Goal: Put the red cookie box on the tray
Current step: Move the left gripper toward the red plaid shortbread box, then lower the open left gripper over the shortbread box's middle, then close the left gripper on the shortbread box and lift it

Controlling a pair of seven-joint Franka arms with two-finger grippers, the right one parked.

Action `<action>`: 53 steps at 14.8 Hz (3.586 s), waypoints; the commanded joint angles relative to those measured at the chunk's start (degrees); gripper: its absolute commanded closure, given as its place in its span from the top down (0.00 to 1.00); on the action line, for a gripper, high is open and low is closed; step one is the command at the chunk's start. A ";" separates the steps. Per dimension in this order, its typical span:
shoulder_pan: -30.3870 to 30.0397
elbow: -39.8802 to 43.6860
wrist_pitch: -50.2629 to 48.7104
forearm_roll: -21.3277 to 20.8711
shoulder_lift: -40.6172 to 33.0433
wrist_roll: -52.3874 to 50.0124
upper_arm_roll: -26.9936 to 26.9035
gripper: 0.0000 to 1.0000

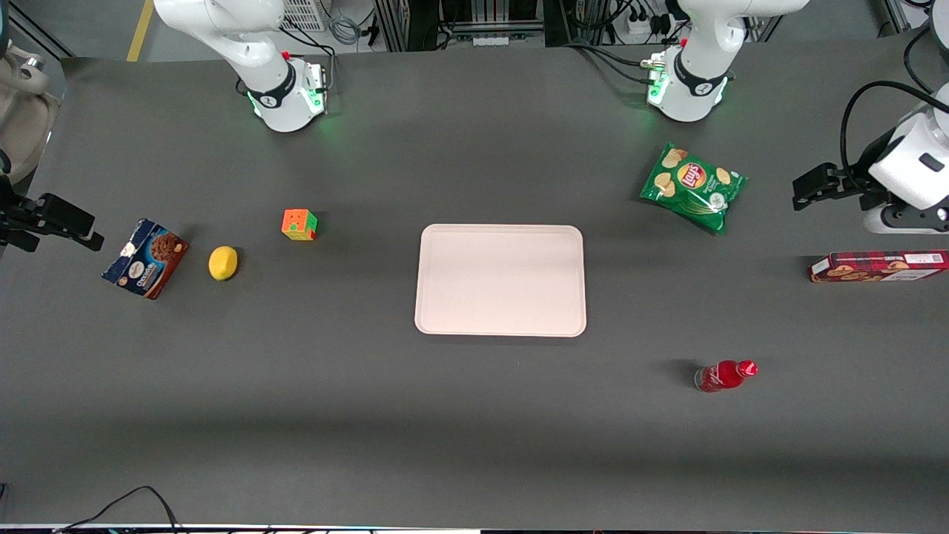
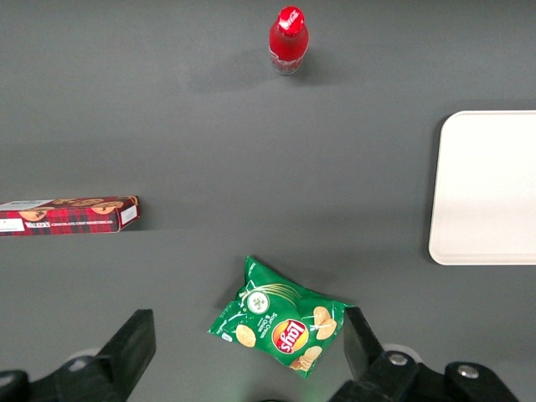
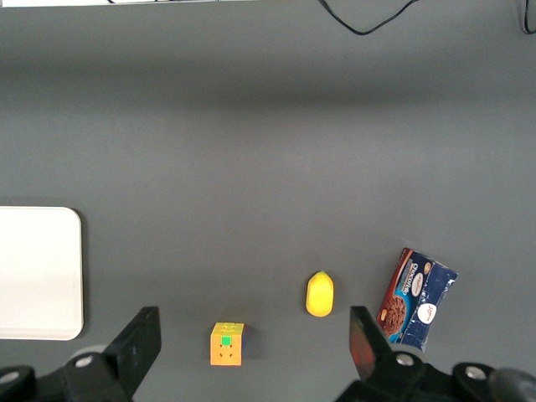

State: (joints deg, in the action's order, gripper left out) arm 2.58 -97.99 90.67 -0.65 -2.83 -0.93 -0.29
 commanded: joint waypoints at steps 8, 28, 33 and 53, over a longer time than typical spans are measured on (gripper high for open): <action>0.85 3.86 -3.66 -0.49 0.72 -1.01 0.73 1.00; -0.64 -12.03 19.26 -6.99 6.52 61.24 -10.33 1.00; -4.25 -23.80 38.41 -5.24 6.70 87.63 -16.56 1.00; -13.39 -26.20 56.46 17.26 23.83 140.50 -23.00 1.00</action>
State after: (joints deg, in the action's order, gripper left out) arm -9.92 -124.84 145.93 15.01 19.13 137.33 -23.29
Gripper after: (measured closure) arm 0.000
